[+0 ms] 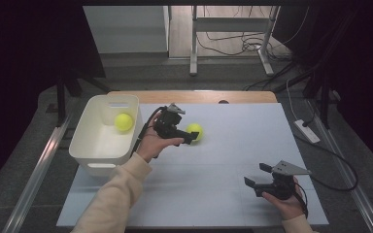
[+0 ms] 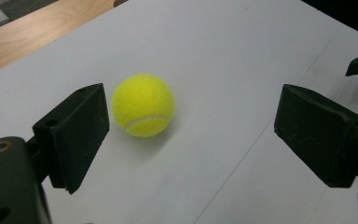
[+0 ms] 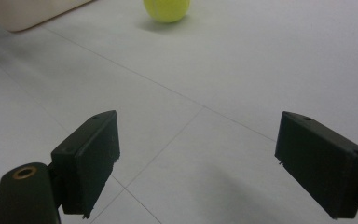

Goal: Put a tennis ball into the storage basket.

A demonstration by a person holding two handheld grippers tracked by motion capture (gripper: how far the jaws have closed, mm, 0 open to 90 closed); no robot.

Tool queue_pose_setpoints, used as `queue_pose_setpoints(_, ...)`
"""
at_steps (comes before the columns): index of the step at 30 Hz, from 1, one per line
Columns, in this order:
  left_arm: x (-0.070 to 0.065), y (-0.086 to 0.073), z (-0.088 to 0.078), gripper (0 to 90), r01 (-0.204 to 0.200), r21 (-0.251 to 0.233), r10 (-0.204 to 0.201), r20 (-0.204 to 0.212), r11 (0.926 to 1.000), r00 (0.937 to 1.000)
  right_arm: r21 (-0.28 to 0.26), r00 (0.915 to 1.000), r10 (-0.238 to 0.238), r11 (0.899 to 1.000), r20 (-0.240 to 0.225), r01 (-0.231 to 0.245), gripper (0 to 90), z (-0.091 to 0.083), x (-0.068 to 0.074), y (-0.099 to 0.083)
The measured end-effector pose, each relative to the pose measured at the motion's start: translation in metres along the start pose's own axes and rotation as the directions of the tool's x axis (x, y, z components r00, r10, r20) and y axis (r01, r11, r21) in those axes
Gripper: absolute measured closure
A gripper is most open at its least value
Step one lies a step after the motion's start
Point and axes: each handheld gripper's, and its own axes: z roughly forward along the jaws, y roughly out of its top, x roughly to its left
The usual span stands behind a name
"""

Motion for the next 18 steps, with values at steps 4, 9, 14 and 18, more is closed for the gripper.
queue_pose_setpoints(4, 0.0, 0.0, 0.006, 11.1, 0.004, 0.014, -0.004, -0.002, 0.9999, 1.0, -0.003, 1.0, 0.002, 1.0, -0.001, -0.002, 13.9, 0.0, 0.0, 0.0)
queue_pose_setpoints(9, 0.001, 0.001, 0.016, 10.8, 0.004, 0.034, -0.004, 0.001, 0.9994, 1.0, 0.0, 1.0, -0.001, 1.0, -0.001, 0.001, 13.9, 0.001, -0.001, 0.001)
queue_pose_setpoints(14, 0.004, 0.0, 0.028, 10.2, 0.014, 0.058, -0.013, -0.003, 0.9982, 0.9999, -0.001, 1.0, 0.001, 1.0, -0.001, -0.001, 13.9, 0.001, -0.001, 0.001)
queue_pose_setpoints(18, 0.008, 0.0, 0.034, 10.2, 0.023, 0.071, -0.023, -0.01, 0.9972, 0.9997, -0.002, 1.0, -0.001, 1.0, -0.002, 0.001, 13.9, 0.0, 0.0, 0.001)
